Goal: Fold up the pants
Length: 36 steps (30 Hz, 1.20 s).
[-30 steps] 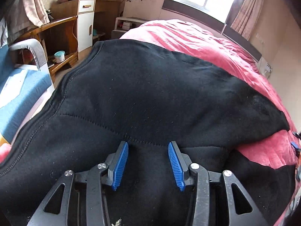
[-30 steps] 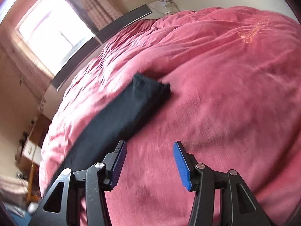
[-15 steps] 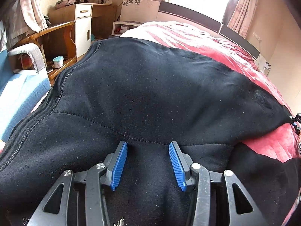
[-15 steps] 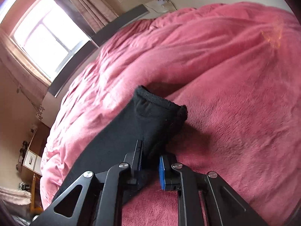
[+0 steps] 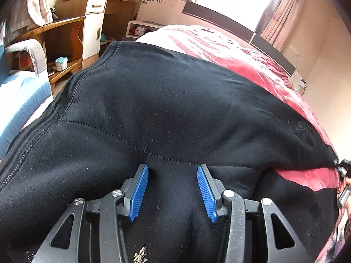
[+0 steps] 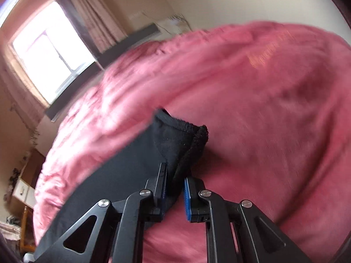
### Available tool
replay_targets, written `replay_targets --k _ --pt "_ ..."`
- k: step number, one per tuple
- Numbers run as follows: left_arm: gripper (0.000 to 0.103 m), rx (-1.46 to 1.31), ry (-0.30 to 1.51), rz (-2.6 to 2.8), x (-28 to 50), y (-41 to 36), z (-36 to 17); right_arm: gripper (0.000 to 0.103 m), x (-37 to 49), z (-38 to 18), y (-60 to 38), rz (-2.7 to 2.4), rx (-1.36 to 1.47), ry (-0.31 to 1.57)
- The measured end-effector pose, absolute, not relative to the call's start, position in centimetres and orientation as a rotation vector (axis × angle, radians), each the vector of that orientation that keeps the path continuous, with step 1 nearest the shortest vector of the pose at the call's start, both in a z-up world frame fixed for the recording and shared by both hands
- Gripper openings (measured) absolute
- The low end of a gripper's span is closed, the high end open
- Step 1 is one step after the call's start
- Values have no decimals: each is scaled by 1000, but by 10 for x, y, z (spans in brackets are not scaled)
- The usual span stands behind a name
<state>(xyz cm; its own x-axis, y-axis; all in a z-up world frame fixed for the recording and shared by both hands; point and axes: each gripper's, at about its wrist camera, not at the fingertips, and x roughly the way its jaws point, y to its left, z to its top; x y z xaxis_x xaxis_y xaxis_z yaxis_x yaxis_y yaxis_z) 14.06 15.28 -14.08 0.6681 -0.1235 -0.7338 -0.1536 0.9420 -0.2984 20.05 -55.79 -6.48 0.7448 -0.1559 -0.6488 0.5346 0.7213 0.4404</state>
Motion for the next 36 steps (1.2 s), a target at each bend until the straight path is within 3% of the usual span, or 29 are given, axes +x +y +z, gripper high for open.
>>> replay_targets --k 3,5,7,16,19,22,24,26,27,36 --pt "50 -332 850 24 143 150 -142 31 194 -83 -561 -406 662 661" --pt "54 -316 848 19 144 147 -143 57 189 -77 -564 -439 642 633" --pt "56 -295 843 24 144 144 -143 63 183 -65 -570 -484 636 580" --pt "59 -255 845 43 146 131 -145 62 259 -20 -579 -440 435 629" --pt "59 -253 846 43 146 132 -145 52 292 -24 -570 -414 365 702" --pt "59 -249 847 47 146 129 -146 50 312 -35 -558 -427 286 740" --pt "59 -249 847 46 146 129 -145 45 316 -43 -553 -454 250 742" --pt "59 -249 846 46 146 129 -145 20 315 -54 -552 -474 226 747" --pt "59 -249 845 46 146 129 -145 16 314 -61 -552 -486 216 750" --pt "59 -225 853 59 148 123 -146 16 299 -84 -537 -536 160 659"
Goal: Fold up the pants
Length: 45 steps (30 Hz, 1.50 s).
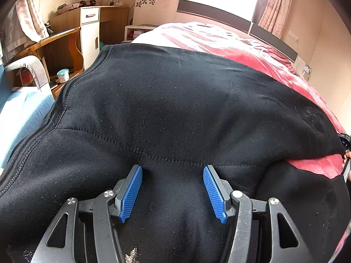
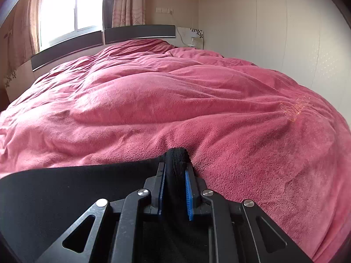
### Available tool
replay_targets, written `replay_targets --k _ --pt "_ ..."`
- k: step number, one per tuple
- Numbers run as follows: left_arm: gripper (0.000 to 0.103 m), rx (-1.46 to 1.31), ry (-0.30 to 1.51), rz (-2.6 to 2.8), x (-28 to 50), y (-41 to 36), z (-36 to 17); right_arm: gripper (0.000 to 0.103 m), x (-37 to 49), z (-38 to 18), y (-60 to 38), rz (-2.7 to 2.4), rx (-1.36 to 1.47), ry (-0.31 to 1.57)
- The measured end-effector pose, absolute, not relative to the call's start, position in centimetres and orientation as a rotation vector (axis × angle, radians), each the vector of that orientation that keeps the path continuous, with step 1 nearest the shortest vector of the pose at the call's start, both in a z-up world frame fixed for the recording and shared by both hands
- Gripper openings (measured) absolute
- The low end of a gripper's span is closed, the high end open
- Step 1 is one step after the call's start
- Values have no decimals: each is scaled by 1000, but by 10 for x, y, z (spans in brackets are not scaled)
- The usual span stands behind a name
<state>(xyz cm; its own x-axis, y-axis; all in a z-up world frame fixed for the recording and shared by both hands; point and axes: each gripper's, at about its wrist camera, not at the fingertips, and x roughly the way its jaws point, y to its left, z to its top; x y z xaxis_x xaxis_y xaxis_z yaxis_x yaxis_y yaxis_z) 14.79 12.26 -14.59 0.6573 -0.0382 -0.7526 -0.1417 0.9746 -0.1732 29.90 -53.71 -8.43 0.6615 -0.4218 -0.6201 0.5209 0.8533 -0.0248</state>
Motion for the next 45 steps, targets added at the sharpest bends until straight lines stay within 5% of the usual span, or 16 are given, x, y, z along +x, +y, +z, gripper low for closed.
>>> replay_targets --k 19,39,41,45 --pt "59 -319 783 89 211 179 -58 16 295 -108 -540 -520 185 655" --pt "57 -445 971 294 358 289 -97 16 295 -111 -543 -511 197 654" --pt "52 -473 970 289 362 291 -103 16 295 -111 -542 -512 194 654" --pt "24 -466 971 268 367 285 -109 16 296 -112 -541 -516 187 659"
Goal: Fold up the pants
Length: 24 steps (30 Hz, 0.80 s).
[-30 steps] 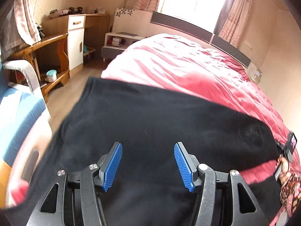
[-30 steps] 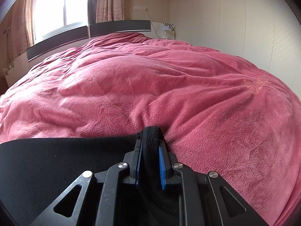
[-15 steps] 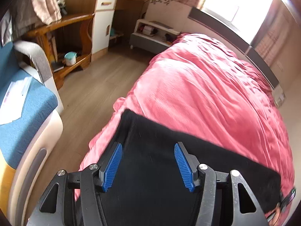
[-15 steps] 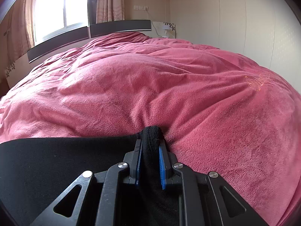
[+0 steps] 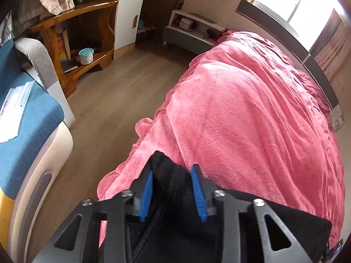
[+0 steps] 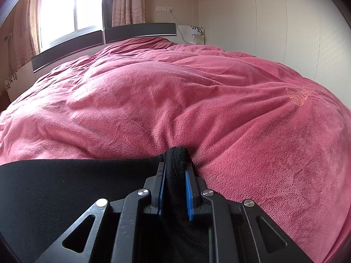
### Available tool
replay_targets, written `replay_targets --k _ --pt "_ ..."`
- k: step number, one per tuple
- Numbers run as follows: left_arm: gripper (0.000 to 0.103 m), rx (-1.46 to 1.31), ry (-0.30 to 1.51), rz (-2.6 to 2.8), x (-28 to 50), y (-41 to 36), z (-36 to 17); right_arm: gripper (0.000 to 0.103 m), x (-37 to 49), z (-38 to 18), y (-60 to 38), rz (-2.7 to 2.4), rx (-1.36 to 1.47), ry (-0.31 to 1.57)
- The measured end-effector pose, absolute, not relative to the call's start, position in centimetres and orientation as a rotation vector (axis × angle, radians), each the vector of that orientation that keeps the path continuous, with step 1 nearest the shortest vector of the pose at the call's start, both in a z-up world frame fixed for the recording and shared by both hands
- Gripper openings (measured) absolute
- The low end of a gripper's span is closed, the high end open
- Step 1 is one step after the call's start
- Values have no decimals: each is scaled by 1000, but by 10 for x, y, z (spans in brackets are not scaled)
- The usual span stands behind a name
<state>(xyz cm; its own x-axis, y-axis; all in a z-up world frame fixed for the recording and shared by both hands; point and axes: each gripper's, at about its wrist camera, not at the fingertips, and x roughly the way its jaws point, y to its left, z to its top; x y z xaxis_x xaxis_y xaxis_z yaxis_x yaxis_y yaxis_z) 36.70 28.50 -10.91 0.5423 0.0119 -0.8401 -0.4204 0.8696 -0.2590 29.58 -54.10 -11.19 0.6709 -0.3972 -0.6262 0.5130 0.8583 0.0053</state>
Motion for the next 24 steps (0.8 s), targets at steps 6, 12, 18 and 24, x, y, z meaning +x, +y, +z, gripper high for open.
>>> replay_targets --k 6,12,18,24 --pt "11 -386 922 257 358 274 -98 16 298 -113 -542 -516 180 664" --pt "9 -383 869 249 343 272 -81 16 302 -110 -544 -517 179 704" --pt "9 -363 823 210 323 272 -60 16 312 -101 -547 -506 176 789" --pt "9 -299 762 135 290 255 -40 14 307 -84 -538 -514 93 798"
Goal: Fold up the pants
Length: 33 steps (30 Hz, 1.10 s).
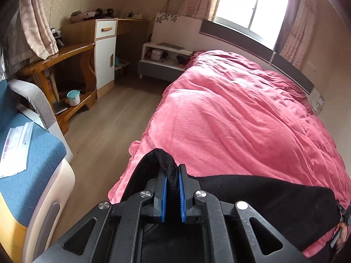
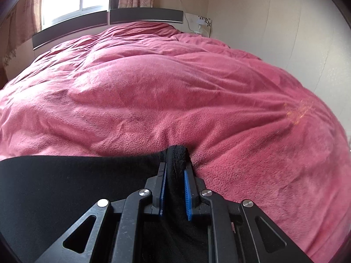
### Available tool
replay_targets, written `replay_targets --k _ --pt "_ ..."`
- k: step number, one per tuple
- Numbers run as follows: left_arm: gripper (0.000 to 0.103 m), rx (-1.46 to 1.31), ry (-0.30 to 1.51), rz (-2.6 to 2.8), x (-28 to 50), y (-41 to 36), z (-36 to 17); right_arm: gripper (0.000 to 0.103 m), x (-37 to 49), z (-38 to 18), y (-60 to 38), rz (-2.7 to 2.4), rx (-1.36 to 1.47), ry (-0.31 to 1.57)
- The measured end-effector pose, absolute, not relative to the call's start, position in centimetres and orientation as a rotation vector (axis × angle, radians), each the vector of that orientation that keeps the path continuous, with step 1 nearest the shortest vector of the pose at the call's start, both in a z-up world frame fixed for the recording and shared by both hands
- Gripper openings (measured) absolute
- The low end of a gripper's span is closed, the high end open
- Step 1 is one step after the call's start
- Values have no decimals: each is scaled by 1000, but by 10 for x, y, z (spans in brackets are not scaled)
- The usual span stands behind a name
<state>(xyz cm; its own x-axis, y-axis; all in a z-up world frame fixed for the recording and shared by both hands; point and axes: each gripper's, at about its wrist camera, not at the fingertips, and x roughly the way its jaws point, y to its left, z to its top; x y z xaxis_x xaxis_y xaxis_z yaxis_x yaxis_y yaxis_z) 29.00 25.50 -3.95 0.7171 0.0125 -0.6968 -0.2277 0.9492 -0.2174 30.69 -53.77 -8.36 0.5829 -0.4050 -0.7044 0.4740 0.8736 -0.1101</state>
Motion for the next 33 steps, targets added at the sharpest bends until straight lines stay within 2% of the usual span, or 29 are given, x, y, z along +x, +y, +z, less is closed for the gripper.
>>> replay_targets --k 16,26,33 --pt "9 -585 654 51 204 282 -20 12 236 -21 -549 -453 327 681" --pt "9 -744 596 17 143 306 -24 12 167 -4 -563 -441 492 607" --pt "9 -862 557 4 101 324 -32 12 109 -12 -577 -448 613 574"
